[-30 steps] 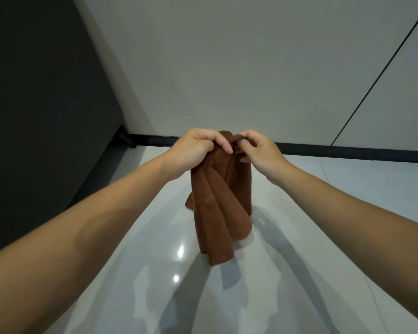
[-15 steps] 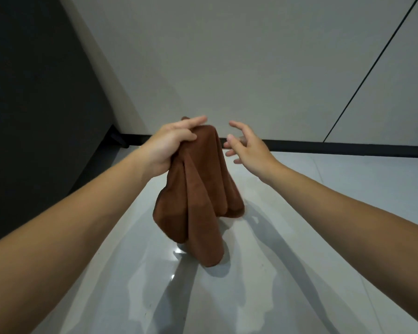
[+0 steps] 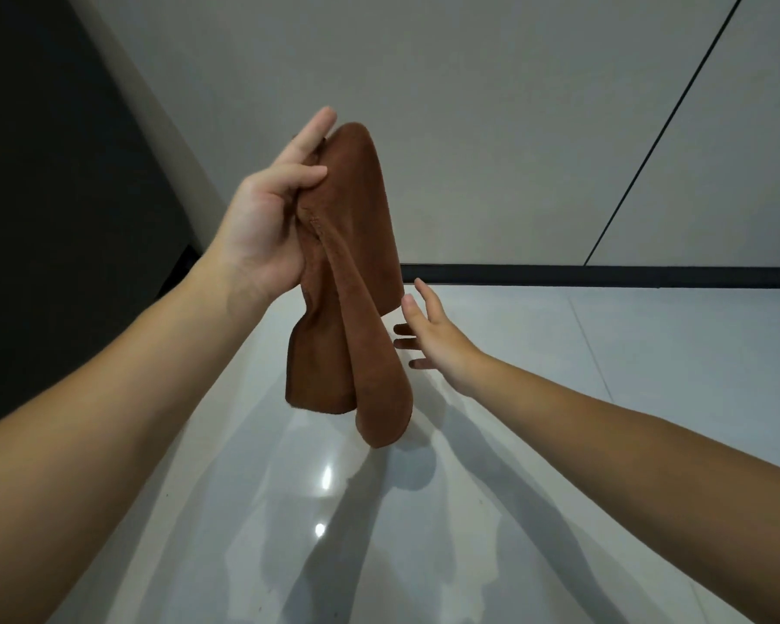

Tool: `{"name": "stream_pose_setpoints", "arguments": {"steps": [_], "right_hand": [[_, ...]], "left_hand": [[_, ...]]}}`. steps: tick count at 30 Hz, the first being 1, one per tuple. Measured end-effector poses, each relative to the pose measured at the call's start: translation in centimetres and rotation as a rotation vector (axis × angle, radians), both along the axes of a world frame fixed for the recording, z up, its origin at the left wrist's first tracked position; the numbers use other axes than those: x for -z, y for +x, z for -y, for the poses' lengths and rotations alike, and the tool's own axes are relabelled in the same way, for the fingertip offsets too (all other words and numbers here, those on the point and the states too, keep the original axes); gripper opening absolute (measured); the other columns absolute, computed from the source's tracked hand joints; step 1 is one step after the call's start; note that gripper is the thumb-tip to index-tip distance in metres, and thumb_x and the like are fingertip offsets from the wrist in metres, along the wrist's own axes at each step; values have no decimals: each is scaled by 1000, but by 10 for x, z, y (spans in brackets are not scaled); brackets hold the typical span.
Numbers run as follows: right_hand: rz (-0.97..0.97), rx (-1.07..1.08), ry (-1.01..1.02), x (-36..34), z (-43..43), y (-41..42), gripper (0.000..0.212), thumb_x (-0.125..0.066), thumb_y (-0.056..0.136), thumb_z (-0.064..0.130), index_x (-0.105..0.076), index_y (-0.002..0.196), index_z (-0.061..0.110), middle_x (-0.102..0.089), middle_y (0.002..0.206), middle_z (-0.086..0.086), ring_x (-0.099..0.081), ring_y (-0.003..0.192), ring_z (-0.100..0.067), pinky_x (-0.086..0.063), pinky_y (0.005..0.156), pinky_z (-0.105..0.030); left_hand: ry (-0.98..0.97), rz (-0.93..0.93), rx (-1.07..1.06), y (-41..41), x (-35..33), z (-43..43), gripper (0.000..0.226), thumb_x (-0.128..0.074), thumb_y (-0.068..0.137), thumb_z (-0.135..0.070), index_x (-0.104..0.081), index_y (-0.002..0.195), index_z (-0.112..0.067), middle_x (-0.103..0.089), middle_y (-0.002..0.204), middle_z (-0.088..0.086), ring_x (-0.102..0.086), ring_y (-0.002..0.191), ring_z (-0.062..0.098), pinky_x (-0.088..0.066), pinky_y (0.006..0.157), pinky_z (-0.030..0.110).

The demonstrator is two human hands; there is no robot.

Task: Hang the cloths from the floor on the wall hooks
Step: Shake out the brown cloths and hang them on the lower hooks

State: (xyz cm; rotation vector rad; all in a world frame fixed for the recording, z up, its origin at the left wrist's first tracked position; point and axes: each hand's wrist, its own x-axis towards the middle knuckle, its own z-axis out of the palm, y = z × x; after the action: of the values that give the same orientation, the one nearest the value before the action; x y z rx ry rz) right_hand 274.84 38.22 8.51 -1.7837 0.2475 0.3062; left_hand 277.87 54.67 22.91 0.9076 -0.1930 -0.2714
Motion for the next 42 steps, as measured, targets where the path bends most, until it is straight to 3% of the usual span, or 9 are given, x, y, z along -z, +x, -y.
{"name": "stream_pose_setpoints", "arguments": {"steps": [5,10,20,23,25,28,31,36,42], "right_hand": [[-17,54,135,1,-3,1,64,-31,97,58,-3,152,42,-32,156,-1,-53,128,-27,-45,103,-47],[57,115,197,2,-3,5,60,-38,99,50,-11,151,40,-42,150,-1,-54,126,-24,-45,104,-49],[52,250,610,-3,5,23,44,-59,95,37,-50,135,22,-66,122,-3,-66,108,-18,-55,91,-36],[150,266,579,-16,14,27,30,-58,97,20,-57,127,22,-67,114,-9,-68,101,-18,-56,87,-32],[235,250,494,-23,24,30,26,-59,97,13,-61,120,23,-67,107,-12,-68,96,-19,-55,88,-33],[379,290,283,-35,44,37,26,-58,96,6,-64,115,23,-67,101,-8,-66,89,-17,-54,89,-34],[465,385,192,-49,64,45,26,-58,95,9,-66,109,30,-67,108,-8,-66,93,-20,-54,93,-39],[369,324,238,-66,87,54,38,-52,98,6,-59,128,27,-63,102,-2,-66,75,-8,-53,71,-21],[433,213,125,-69,99,60,46,-42,99,-3,-56,130,27,-66,112,4,-66,92,-6,-54,81,-23]], "left_hand": [[-93,-1,9,0,-3,-8,53,-32,91,4,-53,136,-16,-70,110,6,-66,91,18,-50,95,33],[-107,-8,23,-2,-1,-7,54,-31,90,4,-53,135,-15,-68,110,6,-66,91,19,-49,97,33],[33,16,16,-3,1,-5,48,-36,92,1,-56,128,-22,-68,100,3,-65,80,14,-53,84,26],[196,26,-146,8,12,-20,40,-44,92,1,-60,122,-21,-62,113,4,-65,90,15,-54,89,30],[323,11,-273,15,23,-32,32,-51,92,0,-65,115,-18,-64,101,4,-65,88,15,-54,91,31],[489,-82,-410,23,40,-49,20,-60,91,-6,-69,107,-13,-69,78,0,-66,70,9,-56,77,25],[602,-209,-533,31,59,-64,26,-64,87,-5,-69,112,-13,-67,85,0,-63,68,7,-55,68,20],[568,-337,-477,45,72,-73,27,-52,90,-3,-65,112,-12,-63,90,4,-62,74,13,-52,73,27],[516,-484,-183,56,82,-63,15,-44,96,-10,-58,92,-11,-67,63,3,-65,55,12,-56,57,22]]}}
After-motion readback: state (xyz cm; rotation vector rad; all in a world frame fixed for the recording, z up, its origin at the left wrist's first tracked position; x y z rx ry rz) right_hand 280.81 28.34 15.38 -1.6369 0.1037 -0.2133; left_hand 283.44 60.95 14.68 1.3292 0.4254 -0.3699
